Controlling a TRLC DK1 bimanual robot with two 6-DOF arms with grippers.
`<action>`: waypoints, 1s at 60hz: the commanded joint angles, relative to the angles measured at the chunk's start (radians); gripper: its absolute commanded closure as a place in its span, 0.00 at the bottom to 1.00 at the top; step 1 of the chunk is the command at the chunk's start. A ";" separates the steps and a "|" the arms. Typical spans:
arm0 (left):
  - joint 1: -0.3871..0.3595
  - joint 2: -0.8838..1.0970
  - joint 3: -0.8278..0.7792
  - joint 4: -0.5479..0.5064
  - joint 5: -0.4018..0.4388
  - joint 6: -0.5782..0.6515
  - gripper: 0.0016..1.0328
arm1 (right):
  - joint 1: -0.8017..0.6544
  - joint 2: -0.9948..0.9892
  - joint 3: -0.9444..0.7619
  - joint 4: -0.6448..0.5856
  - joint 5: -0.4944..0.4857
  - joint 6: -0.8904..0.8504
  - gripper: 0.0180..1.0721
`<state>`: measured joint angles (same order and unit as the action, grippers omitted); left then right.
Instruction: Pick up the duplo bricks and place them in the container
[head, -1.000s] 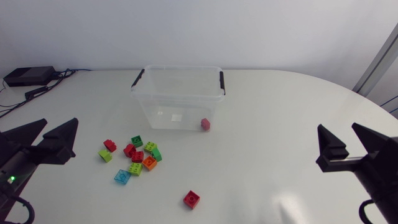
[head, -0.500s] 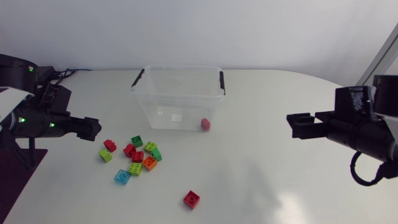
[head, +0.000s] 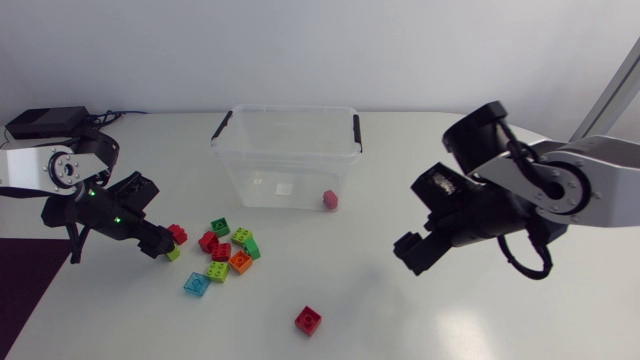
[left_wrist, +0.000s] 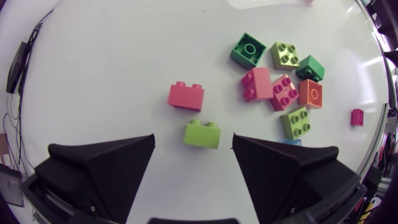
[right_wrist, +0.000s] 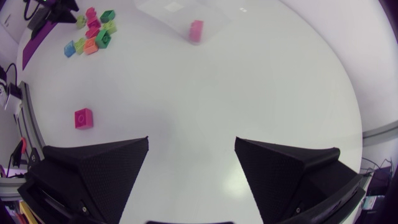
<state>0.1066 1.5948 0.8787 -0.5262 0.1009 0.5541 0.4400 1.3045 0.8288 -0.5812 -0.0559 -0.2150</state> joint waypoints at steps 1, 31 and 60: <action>0.008 0.042 0.039 -0.015 0.013 0.044 0.21 | 0.046 0.042 0.033 -0.026 0.001 -0.023 0.05; 0.004 0.165 0.077 -0.014 0.043 0.063 0.59 | 0.293 0.256 0.130 -0.109 0.028 0.037 0.05; 0.062 0.007 0.114 -0.120 0.224 0.084 0.65 | 0.482 0.518 0.340 -0.190 -0.056 0.138 0.05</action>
<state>0.1478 1.6569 0.9443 -0.6201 0.2920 0.6144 0.9096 1.7691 1.1412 -0.7547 -0.1066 -0.0998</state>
